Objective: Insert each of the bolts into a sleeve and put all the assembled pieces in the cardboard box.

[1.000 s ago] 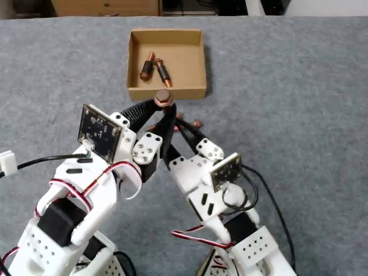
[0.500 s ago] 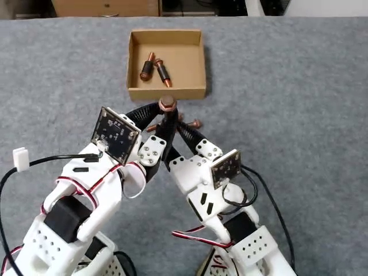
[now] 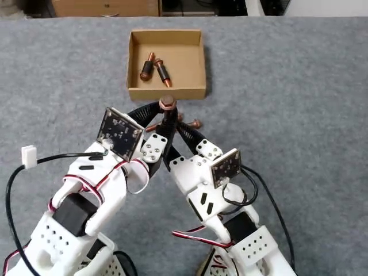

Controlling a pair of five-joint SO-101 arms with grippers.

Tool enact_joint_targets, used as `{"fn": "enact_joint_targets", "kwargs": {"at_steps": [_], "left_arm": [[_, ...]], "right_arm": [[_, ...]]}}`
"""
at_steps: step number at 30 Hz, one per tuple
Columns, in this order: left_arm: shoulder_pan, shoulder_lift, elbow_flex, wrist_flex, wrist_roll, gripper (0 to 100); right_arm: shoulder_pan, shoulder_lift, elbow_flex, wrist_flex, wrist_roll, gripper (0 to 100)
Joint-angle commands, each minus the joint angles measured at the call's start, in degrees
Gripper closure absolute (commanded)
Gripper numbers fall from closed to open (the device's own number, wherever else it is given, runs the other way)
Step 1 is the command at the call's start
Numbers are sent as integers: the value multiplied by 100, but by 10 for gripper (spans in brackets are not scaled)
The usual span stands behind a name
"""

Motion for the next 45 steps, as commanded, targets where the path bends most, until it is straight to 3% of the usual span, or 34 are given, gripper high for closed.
{"fn": "enact_joint_targets", "kwargs": {"at_steps": [1,29,45], "left_arm": [[-114,-13,-35,-185,-53,981],[-360,-13,158,-149,9,971],[-466,-4,-35,695,273,879]], "right_arm": [[92,-101,-22,79,-62,998],[92,-101,-22,132,-70,998],[92,-101,-13,185,-70,998]]}}
